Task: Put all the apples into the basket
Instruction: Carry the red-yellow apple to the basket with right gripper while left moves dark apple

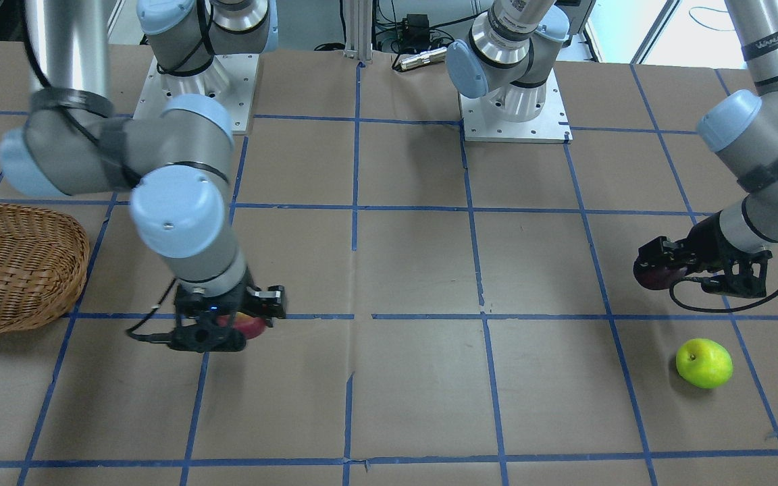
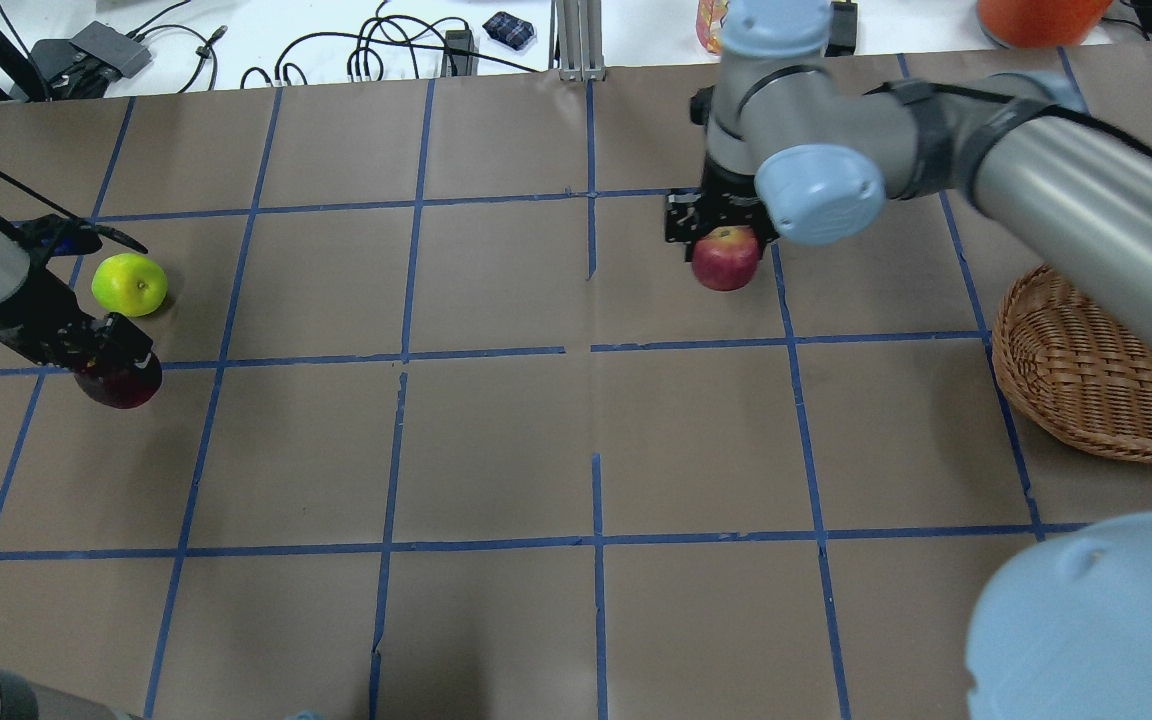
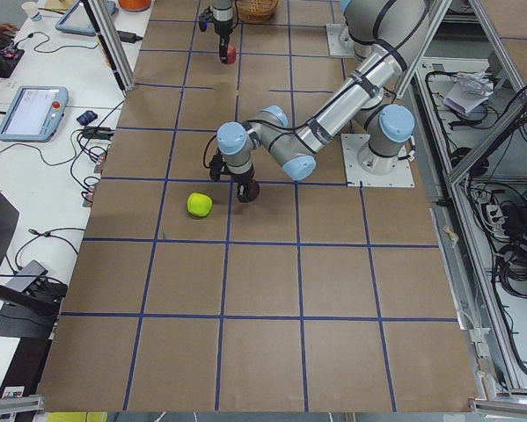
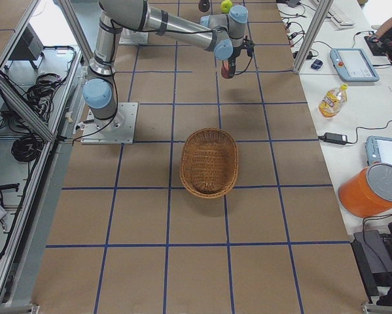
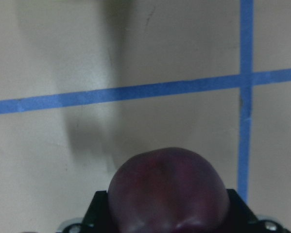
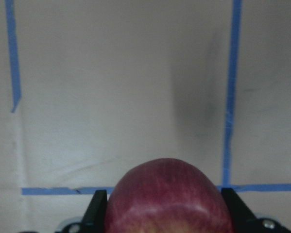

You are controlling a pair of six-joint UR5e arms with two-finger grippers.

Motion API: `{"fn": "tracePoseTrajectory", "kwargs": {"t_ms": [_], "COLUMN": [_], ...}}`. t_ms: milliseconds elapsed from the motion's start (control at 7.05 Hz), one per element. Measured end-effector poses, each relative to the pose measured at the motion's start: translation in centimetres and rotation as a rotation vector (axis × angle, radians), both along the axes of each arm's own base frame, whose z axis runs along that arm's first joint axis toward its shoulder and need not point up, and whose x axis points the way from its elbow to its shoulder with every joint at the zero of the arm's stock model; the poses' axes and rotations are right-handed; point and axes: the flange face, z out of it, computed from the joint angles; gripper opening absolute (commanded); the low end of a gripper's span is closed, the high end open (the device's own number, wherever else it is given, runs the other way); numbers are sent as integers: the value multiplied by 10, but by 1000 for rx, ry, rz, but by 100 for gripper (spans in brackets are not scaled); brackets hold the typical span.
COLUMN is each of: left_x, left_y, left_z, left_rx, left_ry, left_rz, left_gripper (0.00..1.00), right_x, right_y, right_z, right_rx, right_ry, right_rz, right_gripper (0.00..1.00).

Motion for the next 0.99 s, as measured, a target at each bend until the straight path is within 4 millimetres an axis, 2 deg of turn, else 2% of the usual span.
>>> {"fn": "tracePoseTrajectory", "kwargs": {"t_ms": [142, 284, 426, 567, 709, 851, 993], "left_x": [-64, -153, -239, -318, -383, -424, -450], "left_y": [-19, -33, -38, -35, -29, -28, -30], "left_z": [25, 40, 42, 35, 17, -2, -22], "left_rx": [-2, -20, -53, -89, -121, -154, -176], "left_ry": [8, -15, -40, -47, -41, -28, -15], "left_rz": [-8, -5, 39, 100, 153, 189, 201], "left_gripper": [9, 9, 8, 8, 8, 8, 10], "right_x": [-82, -166, -241, -315, -377, -420, -451], "right_y": [1, 10, 25, 44, 65, 86, 104], "right_z": [24, 40, 43, 36, 17, -9, -37], "right_rx": [24, 36, 47, 51, 41, 18, -13], "right_ry": [-1, 13, 38, 58, 72, 94, 126], "right_rz": [30, 53, 69, 73, 78, 101, 133], "right_gripper": [29, 29, 29, 28, 27, 26, 28]}}
